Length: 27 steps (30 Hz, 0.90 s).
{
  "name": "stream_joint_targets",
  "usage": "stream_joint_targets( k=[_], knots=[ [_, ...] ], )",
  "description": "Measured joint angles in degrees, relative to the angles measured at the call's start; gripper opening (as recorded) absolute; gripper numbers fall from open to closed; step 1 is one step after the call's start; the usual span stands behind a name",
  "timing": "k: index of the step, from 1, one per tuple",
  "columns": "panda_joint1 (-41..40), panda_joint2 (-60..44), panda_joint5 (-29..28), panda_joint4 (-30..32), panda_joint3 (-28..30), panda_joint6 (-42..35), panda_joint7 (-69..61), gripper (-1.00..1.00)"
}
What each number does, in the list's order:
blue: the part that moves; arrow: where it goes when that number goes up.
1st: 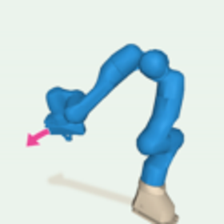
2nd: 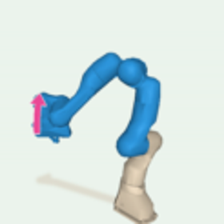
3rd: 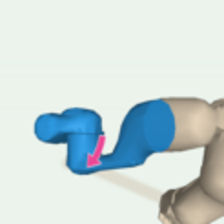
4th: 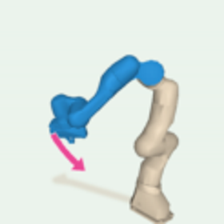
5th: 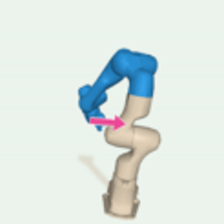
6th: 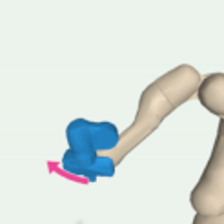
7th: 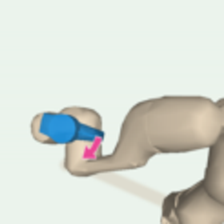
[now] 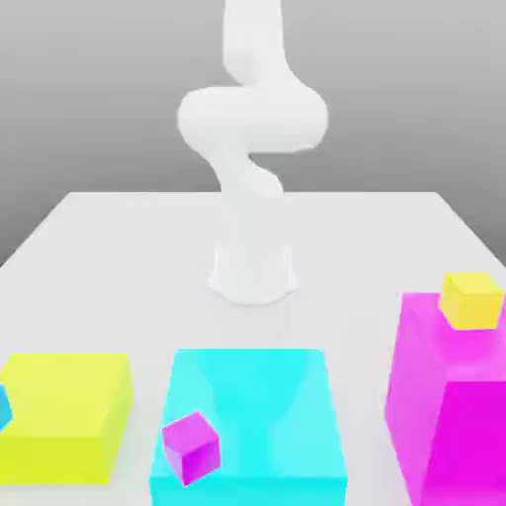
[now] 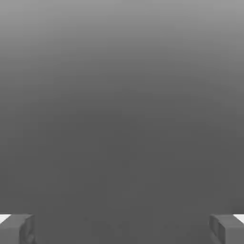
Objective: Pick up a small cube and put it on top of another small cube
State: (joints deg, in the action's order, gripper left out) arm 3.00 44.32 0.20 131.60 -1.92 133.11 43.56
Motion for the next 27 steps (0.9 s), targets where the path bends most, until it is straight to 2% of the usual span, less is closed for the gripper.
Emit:
stream_joint_targets(
  k=[18, 24, 27],
  knots=[
    [30.66, -26.49, 6.33, 14.48, -6.43, 16.86, -36.99, 0.00],
    [37.74, -36.48, 7.48, 20.97, -10.37, 22.84, -49.67, 0.00],
    [37.97, -41.56, 6.42, 25.78, -10.65, 26.16, -54.33, 0.00]
  ],
)
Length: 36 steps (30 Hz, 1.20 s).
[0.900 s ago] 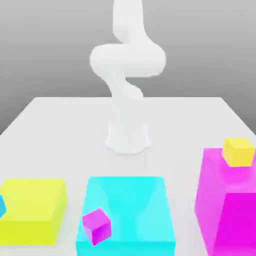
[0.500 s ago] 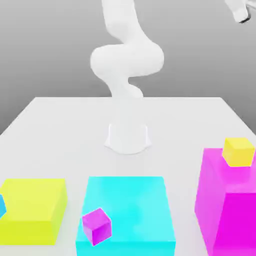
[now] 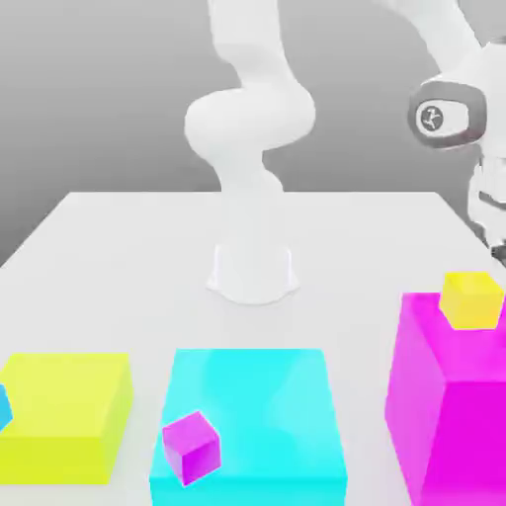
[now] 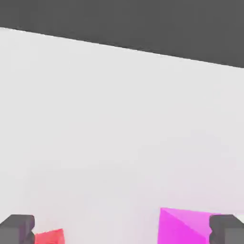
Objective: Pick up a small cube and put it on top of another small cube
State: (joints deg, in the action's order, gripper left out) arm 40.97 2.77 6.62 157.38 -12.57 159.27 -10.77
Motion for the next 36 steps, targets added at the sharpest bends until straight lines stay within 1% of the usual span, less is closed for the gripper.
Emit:
stream_joint_targets(
  k=[2, 4, 6, 8, 11, 12, 18, 20, 24, 27, 28, 31, 36],
  knots=[
    [-1.00, -2.21, -2.06, 2.95, 0.91, 2.75, -0.88, 0.00],
    [-2.82, -4.08, -6.49, 5.34, 0.85, 5.42, -0.24, 0.00],
    [-1.13, -7.60, -10.94, 5.42, 2.26, 8.46, 2.21, 0.00],
    [1.01, -11.59, -14.48, 4.79, 5.04, 11.68, 4.60, 0.00],
    [5.06, -17.77, -17.20, 3.64, 9.63, 16.72, 6.75, 0.00],
    [5.85, -18.96, -17.41, 3.43, 10.44, 17.69, 6.97, -1.00],
    [6.21, -19.55, -17.66, 3.31, 10.83, 18.07, 7.21, -1.00],
    [5.15, -17.42, -17.09, 3.72, 9.67, 16.34, 6.64, -1.00],
    [2.96, -9.72, -11.70, 5.27, 6.15, 10.22, 2.56, -1.00],
    [2.02, -4.60, -7.39, 5.91, 5.64, 6.05, 0.68, -1.00],
    [1.58, -3.93, -7.24, 5.18, 5.29, 4.62, 0.64, -1.00],
    [2.76, -2.60, -9.74, 0.71, 4.18, -1.93, 0.07, -1.00],
    [4.89, -0.82, -16.84, -8.15, 3.79, -14.24, -0.44, -1.00]
  ],
)
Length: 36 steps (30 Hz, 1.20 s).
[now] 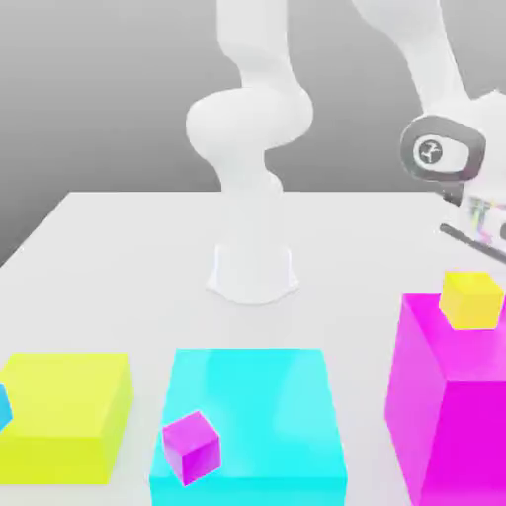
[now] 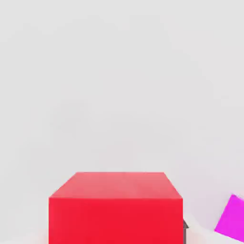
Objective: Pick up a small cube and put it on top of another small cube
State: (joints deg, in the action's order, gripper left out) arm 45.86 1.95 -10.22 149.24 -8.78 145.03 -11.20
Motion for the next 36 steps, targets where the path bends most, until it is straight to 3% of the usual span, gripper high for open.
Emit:
stream_joint_targets(
  k=[3, 11, 29, 33, 36],
  knots=[
    [0.39, 1.00, -4.57, -5.46, -0.31, -7.49, -0.11, -1.00],
    [-13.89, 1.96, -8.29, -20.02, 6.48, -23.68, -2.78, -1.00],
    [-40.36, -2.13, 10.18, -14.84, 19.89, -10.03, -7.38, -1.00],
    [-48.70, -2.75, 11.02, -12.88, 18.81, -7.63, -11.27, -1.00],
    [-46.92, -6.02, 11.34, -11.81, 15.54, -3.62, -13.17, -1.00]
  ],
)
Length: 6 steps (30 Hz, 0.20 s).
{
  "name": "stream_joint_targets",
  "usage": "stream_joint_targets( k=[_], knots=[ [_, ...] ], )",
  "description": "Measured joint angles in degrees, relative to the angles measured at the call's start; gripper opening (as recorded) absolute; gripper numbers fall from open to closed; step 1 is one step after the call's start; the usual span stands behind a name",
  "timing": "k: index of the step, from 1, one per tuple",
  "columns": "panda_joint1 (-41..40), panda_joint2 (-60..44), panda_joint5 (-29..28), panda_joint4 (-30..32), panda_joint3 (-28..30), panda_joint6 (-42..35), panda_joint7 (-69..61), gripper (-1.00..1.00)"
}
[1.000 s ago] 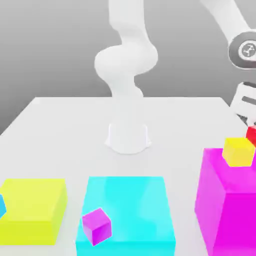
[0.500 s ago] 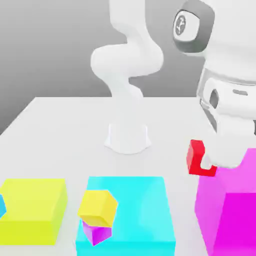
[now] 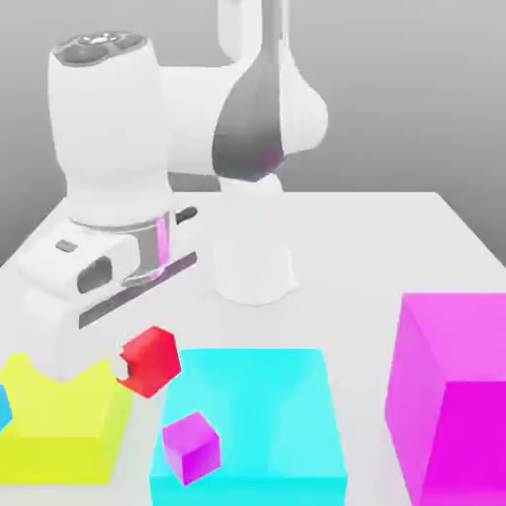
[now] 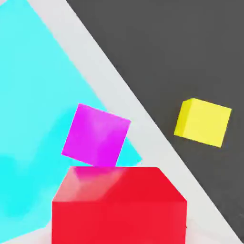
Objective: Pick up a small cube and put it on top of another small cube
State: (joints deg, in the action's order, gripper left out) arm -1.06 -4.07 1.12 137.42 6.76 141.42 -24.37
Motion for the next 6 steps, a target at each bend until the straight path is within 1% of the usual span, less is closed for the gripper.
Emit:
stream_joint_targets(
  k=[2, 3, 6],
  knots=[
    [0.02, -3.17, 0.60, 0.68, -0.24, 3.80, -0.63, -1.00],
    [-0.06, -4.33, 0.77, 0.93, -0.30, 5.18, -0.79, 1.00],
    [-0.06, -4.33, 0.77, 0.93, -0.30, 5.17, -0.79, 1.00]
  ],
)
